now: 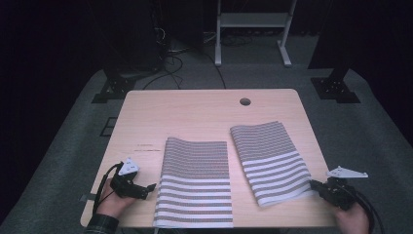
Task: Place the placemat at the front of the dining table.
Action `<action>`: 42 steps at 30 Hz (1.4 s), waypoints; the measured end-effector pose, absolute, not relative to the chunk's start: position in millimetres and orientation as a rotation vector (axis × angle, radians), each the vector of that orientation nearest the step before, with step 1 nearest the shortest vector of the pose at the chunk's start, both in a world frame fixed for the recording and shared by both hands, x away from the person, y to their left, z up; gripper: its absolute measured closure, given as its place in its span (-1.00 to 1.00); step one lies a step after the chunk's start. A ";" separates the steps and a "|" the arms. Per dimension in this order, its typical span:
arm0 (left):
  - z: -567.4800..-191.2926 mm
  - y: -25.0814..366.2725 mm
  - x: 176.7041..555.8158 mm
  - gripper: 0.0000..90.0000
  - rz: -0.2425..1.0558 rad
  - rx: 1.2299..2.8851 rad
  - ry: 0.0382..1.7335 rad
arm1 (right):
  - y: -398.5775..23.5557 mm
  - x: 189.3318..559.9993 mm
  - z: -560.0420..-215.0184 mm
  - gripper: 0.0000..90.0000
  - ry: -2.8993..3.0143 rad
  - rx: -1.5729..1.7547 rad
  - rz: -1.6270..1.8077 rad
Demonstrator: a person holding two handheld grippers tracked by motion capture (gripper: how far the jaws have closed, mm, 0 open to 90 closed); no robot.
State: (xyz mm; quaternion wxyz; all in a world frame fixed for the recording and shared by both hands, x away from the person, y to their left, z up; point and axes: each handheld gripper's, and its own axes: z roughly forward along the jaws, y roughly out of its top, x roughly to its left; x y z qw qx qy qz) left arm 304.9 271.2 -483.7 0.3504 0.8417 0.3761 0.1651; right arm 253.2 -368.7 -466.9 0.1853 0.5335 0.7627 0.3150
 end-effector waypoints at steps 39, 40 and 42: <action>-483.7 271.2 304.8 -1.00 0.428 2.179 0.975 | -331.2 279.5 -436.9 0.94 2.162 1.327 1.075; -483.7 271.2 304.8 -1.00 0.428 2.180 0.975 | -329.0 281.1 -437.1 0.93 2.166 1.324 1.075; -483.7 271.3 304.8 -1.00 0.428 2.181 0.974 | -325.4 284.0 -437.6 0.93 2.176 1.316 1.078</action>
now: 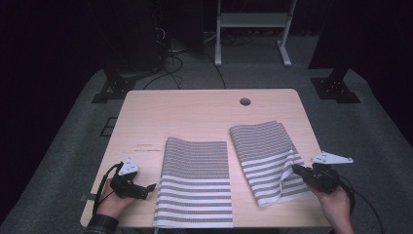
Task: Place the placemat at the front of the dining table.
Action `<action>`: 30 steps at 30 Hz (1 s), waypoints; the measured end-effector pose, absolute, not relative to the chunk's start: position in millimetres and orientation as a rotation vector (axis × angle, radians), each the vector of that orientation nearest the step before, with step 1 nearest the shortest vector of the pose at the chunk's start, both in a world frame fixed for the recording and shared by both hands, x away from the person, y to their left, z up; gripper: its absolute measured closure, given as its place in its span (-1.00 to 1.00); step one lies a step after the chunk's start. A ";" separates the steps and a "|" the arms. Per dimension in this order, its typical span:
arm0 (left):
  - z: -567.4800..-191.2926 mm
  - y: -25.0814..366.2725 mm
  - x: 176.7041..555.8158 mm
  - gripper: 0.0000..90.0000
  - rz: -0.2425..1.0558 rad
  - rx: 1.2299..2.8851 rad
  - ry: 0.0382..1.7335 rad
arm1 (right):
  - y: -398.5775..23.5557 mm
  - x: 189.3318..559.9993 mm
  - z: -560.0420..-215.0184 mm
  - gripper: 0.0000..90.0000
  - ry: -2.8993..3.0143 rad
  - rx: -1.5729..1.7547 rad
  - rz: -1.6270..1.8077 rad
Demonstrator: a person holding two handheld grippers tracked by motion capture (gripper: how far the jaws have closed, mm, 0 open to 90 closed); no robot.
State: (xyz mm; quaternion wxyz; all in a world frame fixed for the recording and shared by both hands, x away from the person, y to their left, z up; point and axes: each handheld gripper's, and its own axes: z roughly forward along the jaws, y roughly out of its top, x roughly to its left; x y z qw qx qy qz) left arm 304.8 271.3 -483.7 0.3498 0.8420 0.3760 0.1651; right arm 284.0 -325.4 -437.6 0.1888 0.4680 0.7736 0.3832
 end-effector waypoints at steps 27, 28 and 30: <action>-483.7 271.2 304.7 -1.00 0.427 2.181 0.973 | -279.7 316.6 -445.7 0.93 2.288 1.234 1.037; -483.7 271.2 304.8 -1.00 0.427 2.181 0.973 | -277.9 317.5 -445.8 0.93 2.291 1.230 1.037; -483.7 271.2 304.7 -1.00 0.427 2.181 0.973 | -275.7 318.6 -445.9 0.93 2.293 1.223 1.037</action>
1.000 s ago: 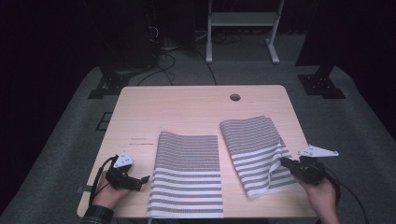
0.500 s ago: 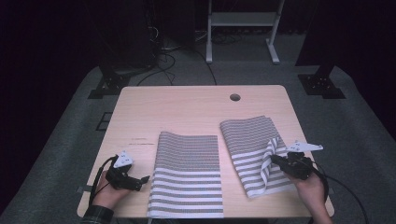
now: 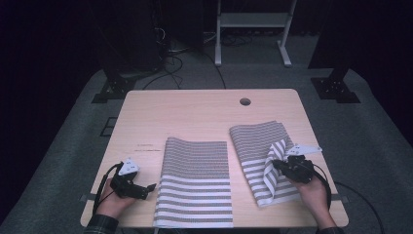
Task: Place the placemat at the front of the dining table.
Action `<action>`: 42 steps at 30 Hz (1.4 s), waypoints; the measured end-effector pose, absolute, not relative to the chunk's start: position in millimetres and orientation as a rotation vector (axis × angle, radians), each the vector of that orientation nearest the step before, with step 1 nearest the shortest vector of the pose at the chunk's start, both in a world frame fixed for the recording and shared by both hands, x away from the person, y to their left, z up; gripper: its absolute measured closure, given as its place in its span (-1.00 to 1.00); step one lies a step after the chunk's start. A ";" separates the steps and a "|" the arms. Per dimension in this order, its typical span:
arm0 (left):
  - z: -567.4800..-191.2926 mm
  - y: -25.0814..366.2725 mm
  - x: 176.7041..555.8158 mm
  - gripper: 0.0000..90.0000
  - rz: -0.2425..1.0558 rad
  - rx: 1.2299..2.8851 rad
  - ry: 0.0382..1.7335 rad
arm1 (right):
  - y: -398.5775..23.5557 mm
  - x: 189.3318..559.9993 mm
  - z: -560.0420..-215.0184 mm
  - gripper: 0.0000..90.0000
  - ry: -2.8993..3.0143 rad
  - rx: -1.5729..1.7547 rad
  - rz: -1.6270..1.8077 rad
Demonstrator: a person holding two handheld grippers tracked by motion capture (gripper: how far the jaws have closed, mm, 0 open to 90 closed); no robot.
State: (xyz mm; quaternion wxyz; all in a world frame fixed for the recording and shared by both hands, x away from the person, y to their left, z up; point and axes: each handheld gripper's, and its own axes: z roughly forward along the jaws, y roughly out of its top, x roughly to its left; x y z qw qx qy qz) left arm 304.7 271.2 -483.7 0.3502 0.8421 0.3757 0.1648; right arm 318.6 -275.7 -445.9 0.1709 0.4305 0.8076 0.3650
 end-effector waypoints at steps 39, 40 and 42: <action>-483.7 271.2 304.7 -1.00 0.426 2.181 0.974 | -216.5 332.2 -433.4 0.93 2.354 1.100 1.126; -483.7 271.2 304.7 -1.00 0.426 2.181 0.974 | -215.0 332.7 -432.6 0.93 2.359 1.099 1.121; -483.6 271.3 304.7 -1.00 0.426 2.184 0.973 | -212.4 333.4 -430.9 0.93 2.358 1.093 1.129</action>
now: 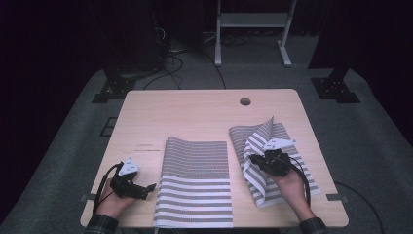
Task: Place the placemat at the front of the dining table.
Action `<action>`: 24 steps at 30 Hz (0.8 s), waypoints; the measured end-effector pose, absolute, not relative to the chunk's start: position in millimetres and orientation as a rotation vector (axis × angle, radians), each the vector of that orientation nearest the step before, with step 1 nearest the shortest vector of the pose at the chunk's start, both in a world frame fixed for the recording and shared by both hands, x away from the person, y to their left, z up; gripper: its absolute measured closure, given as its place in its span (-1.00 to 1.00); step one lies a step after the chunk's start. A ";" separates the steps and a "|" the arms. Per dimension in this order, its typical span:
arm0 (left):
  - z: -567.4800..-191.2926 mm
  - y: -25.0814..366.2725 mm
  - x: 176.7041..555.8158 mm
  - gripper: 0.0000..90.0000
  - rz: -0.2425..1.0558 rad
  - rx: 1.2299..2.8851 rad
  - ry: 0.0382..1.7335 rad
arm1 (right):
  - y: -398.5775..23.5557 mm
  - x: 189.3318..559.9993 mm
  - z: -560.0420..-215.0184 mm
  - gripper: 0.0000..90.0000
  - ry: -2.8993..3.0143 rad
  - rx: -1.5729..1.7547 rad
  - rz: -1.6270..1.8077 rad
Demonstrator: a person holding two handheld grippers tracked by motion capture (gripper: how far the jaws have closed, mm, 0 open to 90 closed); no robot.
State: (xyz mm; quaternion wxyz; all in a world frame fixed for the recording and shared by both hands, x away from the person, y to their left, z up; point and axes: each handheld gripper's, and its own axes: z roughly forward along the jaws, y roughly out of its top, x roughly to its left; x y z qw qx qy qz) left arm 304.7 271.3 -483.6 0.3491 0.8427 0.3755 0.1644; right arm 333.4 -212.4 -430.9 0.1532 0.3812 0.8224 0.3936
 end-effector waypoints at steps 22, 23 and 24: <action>-483.6 271.3 304.8 -1.00 0.423 2.187 0.964 | -182.1 337.3 -426.6 0.94 2.398 1.033 1.168; -483.6 271.3 304.8 -1.00 0.423 2.187 0.964 | -181.0 337.7 -426.2 0.94 2.401 1.027 1.167; -483.6 271.3 304.8 -1.00 0.423 2.187 0.964 | -180.0 337.9 -425.8 0.94 2.402 1.029 1.169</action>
